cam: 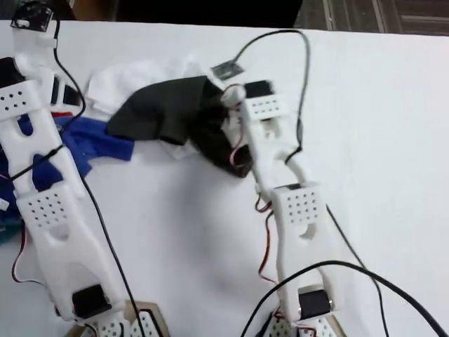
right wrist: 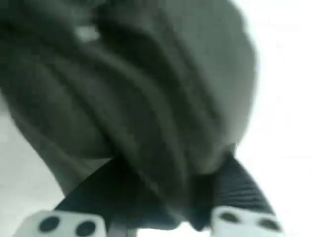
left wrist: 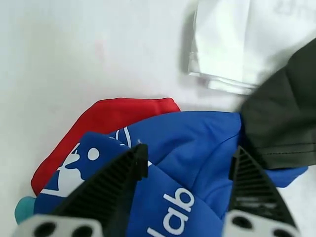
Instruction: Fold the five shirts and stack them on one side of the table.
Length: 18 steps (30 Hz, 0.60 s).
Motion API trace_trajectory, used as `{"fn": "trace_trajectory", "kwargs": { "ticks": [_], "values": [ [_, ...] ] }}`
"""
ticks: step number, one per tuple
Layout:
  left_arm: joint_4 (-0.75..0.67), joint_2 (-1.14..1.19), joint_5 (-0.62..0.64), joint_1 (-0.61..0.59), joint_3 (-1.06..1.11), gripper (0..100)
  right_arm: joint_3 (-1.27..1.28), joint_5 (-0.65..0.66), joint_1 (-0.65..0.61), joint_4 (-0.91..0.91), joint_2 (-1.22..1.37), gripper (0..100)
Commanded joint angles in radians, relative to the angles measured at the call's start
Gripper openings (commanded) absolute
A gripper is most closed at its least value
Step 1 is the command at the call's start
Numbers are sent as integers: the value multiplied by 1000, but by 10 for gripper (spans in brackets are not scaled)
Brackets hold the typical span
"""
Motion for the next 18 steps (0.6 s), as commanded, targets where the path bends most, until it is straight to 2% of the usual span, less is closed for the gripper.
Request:
{"fn": "trace_trajectory", "kwargs": {
  "ticks": [1, 12, 18],
  "values": [
    [18, -72, 9, -3, -18, 286, -61, 2, 67, 65, 1, 19],
    [17, -69, 11, 32, -18, 286, -164, 5, 275, 154, -116, 20],
    [15, -9, 11, 152, -19, 286, -164, 5, 450, 162, -285, 20]
  ]
}}
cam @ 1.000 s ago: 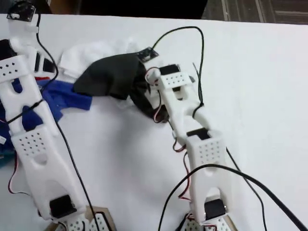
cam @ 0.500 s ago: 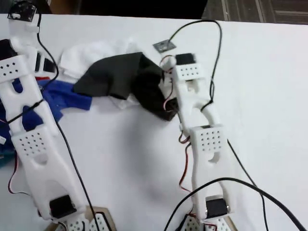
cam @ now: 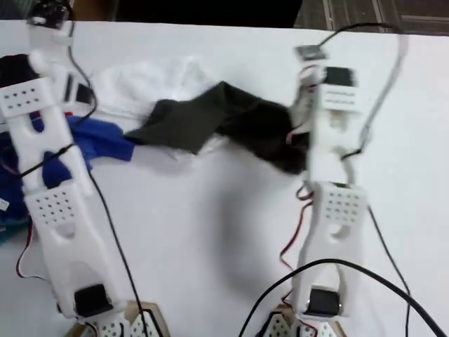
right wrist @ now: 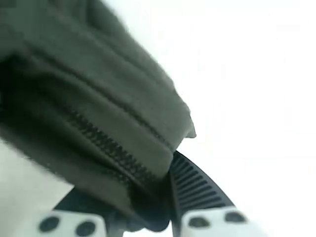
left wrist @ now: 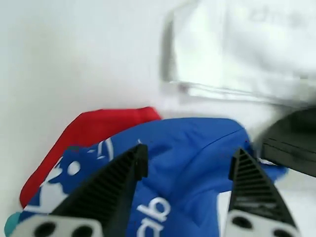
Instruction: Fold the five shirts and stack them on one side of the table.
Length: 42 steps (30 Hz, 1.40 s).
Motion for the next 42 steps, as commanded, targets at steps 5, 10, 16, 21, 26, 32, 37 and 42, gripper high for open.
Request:
{"fn": "trace_trajectory", "kwargs": {
  "ticks": [5, 10, 16, 21, 26, 32, 37, 42],
  "values": [
    [-8, 120, 11, 192, -27, 286, -35, 2, 239, 8, -328, 20],
    [-58, 222, 9, 316, -28, 289, 32, 2, 278, 8, -409, 24],
    [-61, 316, 3, 431, -19, 290, 247, 110, 260, 8, -464, 191],
    [0, 399, -32, 468, -19, 287, 299, 115, 262, 5, -504, 445],
    [15, 422, -75, 411, -27, 155, 301, 110, 254, 5, -519, 478],
    [15, 259, -44, 275, -30, 28, 305, 107, 260, 5, -512, 478],
    [14, 8, -41, 153, -30, 24, 305, 107, 254, 5, -512, 478],
    [6, -308, -41, 31, -30, 24, 305, 107, 254, 5, -510, 478]
  ]
}}
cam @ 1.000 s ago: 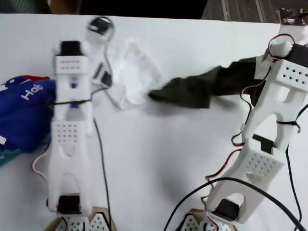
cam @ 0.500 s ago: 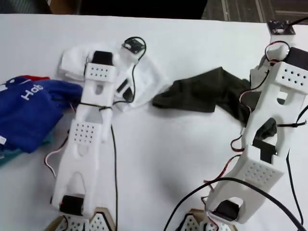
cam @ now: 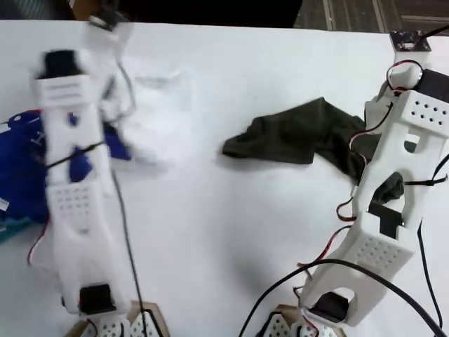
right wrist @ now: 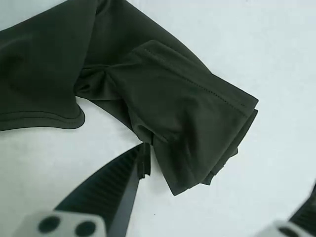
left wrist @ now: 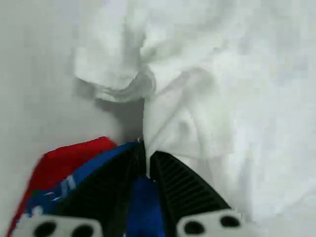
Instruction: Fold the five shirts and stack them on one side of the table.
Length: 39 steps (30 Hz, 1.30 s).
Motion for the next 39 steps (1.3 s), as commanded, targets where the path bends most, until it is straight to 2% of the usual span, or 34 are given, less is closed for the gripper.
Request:
{"fn": "trace_trajectory", "kwargs": {
  "ticks": [1, 6, 9, 16, 23, 27, 31, 34, 37, 39],
  "values": [
    [6, -325, 6, -95, -16, 24, -5, -2, -13, 4, -67, 478],
    [-44, -620, 6, -273, -15, 24, 5, -3, -28, 4, -67, 478],
    [-84, -713, 0, -400, -7, 24, 48, -3, -56, 4, -68, 478],
    [-110, -677, -2, -618, 21, 25, 107, -3, -122, 4, -74, 478],
    [-269, -546, 6, -839, 19, 26, 107, -3, -143, 4, -76, 478],
    [-281, -506, -17, -853, 24, 68, 107, -3, -143, 4, -73, 478],
    [-313, -502, -64, -848, 19, 293, 109, -3, -143, 4, -70, 478],
    [-371, -514, -66, -865, 18, 392, 110, -3, -143, 5, -68, 478],
    [-408, -535, -58, -862, 18, 395, 110, -3, -143, 5, -68, 478],
    [-417, -546, 3, -845, 18, 382, 112, -3, -143, 5, -68, 478]
  ]
}}
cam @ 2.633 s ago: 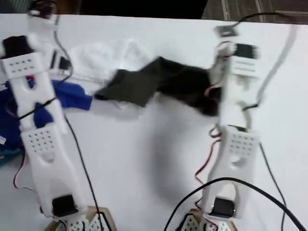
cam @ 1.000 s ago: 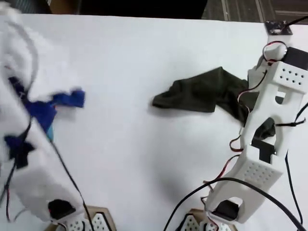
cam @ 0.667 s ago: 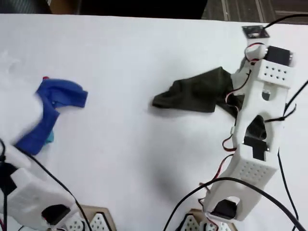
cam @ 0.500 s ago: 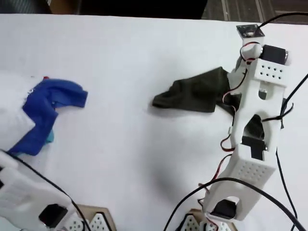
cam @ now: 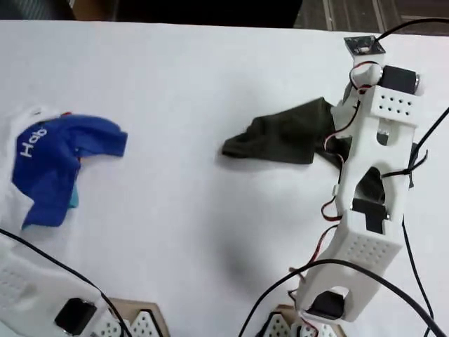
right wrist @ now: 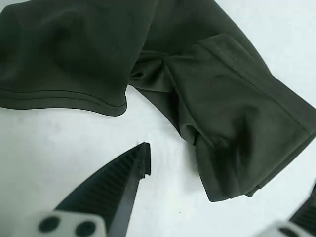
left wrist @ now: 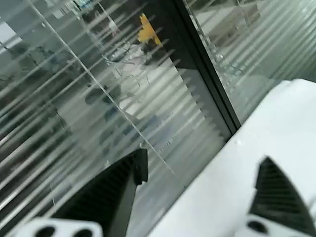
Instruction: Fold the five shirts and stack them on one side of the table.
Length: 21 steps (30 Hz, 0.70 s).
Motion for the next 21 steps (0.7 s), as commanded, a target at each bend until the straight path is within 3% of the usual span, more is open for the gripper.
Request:
{"fn": "trace_trajectory", "kwargs": {
  "ticks": [1, 5, 10, 21],
  "values": [
    [-35, -60, 87, 34, -10, 380, 5, -3, -7, 5, -67, 478],
    [110, -68, 112, 196, 1, 381, 68, 3, -24, 5, -65, 481],
    [411, 0, 117, 514, 16, 381, 126, -2, -53, -4, -64, 481],
    [387, 110, 117, 878, 602, 381, 299, 3, -67, -197, 28, 480]
  ]
}}
